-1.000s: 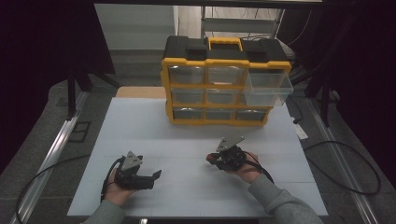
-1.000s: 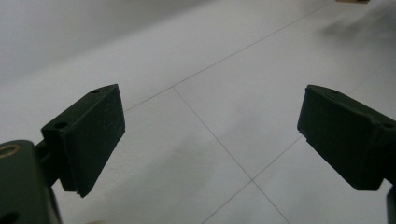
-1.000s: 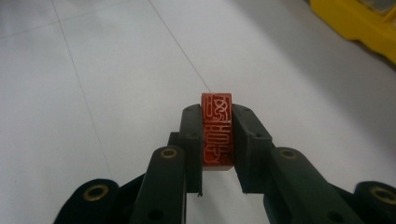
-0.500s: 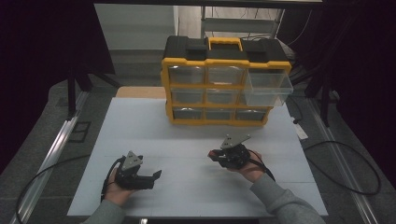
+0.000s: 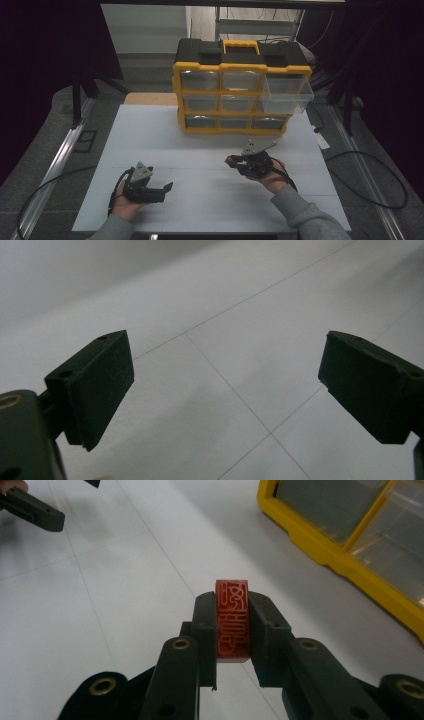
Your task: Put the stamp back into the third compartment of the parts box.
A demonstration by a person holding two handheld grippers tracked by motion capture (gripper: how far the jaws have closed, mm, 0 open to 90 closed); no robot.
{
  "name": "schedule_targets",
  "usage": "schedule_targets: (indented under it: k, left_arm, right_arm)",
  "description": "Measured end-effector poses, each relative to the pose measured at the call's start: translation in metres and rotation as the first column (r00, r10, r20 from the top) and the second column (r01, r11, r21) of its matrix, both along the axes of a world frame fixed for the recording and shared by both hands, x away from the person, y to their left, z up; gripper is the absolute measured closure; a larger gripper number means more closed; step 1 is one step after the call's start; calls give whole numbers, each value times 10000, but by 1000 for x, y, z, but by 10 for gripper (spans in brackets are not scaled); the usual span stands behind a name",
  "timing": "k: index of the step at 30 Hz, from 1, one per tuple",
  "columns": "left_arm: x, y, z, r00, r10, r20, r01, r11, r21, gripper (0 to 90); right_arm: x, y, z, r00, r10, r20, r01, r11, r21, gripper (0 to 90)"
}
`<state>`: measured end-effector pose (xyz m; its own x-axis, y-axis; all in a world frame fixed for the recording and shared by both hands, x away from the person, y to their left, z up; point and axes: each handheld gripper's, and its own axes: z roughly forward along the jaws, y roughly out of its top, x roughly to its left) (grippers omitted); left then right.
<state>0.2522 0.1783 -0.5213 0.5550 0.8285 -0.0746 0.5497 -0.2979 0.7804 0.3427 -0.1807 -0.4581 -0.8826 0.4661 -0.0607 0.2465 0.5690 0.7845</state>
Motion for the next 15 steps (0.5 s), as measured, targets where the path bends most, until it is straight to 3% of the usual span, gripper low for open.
schedule_targets:
  k: [15]
  left_arm:
    - [0, 0, 0, 10000, -16, 21, 16, 10000, 15, 83]
  right_arm:
    - [0, -10, 17, 9991, -261, 344, 244, 9986, 475, 745]
